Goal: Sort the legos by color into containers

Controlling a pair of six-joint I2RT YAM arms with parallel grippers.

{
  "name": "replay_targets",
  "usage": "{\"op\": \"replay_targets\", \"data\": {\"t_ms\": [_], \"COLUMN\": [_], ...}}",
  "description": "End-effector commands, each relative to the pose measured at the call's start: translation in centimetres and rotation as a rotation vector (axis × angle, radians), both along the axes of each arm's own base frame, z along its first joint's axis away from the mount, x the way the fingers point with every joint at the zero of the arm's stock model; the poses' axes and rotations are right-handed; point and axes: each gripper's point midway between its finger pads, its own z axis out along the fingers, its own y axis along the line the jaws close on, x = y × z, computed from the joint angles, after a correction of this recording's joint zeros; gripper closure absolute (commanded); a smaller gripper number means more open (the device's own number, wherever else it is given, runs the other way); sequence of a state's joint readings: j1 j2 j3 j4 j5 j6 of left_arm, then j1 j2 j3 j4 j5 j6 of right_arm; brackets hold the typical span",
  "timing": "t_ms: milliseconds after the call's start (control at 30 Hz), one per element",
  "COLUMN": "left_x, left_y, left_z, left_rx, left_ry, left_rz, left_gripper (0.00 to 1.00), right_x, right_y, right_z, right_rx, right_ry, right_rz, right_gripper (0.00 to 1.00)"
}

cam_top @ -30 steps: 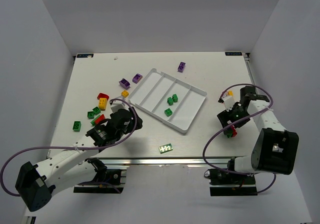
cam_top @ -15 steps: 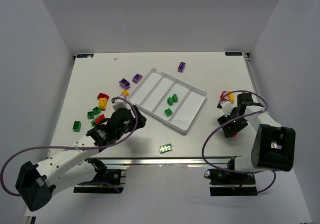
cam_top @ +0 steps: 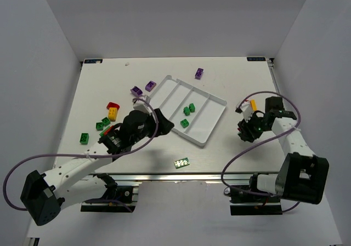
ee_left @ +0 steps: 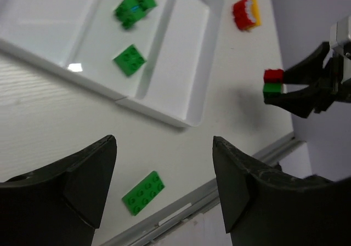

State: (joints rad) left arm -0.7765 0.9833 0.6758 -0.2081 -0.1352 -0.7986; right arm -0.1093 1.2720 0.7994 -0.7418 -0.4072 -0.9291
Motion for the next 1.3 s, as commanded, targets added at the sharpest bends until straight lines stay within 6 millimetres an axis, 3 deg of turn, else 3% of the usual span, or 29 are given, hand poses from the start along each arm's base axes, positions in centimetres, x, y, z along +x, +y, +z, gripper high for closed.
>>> {"op": "replay_targets", "data": {"t_ms": [0, 167, 233, 367, 667, 1033, 1267], "left_x": [-0.3, -0.5, -0.2, -0.1, 0.4, 0.2, 0.3], "left_y": [-4.4, -7.4, -8.3, -9.3, -9.8, -11.0, -11.8], "left_z": [6.5, 9.5, 9.7, 11.3, 10.0, 7.1, 7.1], "left_rx": [-0.157, -0.251, -0.271, -0.340, -0.296, -0.266, -0.261], "left_ry": [-0.151, -0.191, -0.194, -0.201, -0.143, -0.063, -0.059], "left_rz": [-0.206, -0.335, -0.353, -0.374, -0.364, -0.383, -0.401], "left_gripper": [0.20, 0.19, 0.19, 0.19, 0.19, 0.16, 0.17], "right_x": [0.9, 0.4, 1.0, 0.3, -0.7, -0.6, -0.5], "right_y": [6.9, 13.6, 15.3, 18.7, 21.5, 22.6, 23.2], "right_z": [7.9, 12.0, 13.5, 15.3, 16.1, 16.2, 15.9], "right_rx": [0.290, 0.385, 0.418, 0.433, 0.388, 0.344, 0.325], "right_ry": [-0.254, -0.364, -0.425, -0.496, -0.553, -0.578, -0.586], "right_rz": [0.326, 0.512, 0.523, 0.608, 0.714, 0.741, 0.745], "right_gripper": [0.95, 0.95, 0.94, 0.93, 0.93, 0.92, 0.92]}}
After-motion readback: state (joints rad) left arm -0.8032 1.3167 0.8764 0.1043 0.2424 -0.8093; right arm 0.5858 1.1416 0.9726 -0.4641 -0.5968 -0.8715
